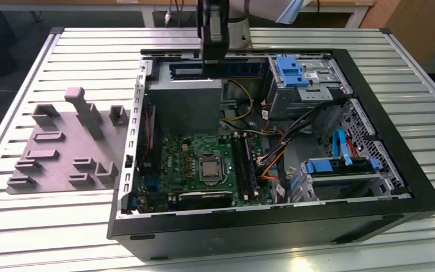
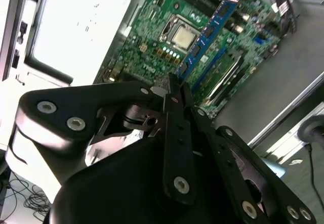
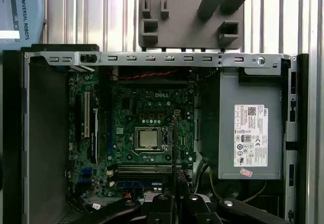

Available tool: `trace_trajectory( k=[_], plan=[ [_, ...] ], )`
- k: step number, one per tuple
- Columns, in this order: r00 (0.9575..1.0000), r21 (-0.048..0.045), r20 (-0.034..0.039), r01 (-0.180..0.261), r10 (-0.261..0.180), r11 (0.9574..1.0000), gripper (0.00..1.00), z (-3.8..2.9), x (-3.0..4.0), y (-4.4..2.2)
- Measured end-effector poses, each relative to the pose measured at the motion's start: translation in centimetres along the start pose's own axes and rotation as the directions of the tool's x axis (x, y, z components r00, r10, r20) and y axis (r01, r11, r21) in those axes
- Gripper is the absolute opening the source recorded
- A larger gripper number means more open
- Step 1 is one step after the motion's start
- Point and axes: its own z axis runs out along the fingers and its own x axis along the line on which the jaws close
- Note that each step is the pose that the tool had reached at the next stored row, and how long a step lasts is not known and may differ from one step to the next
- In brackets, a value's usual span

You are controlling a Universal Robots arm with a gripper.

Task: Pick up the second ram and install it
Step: 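Pick up the second ram and move it above second insertion slot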

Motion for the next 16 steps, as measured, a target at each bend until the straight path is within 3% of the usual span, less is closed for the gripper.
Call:
trace_trajectory(
  k=[12,16],
  plan=[
    [1.0000,0.0000,0.0001,0.000,0.000,1.0000,0.14,0.02,-0.05,-4.65],
    [1.0000,0.0000,0.0000,0.000,0.000,1.0000,0.14,0.01,-0.05,-4.75]
  ],
)
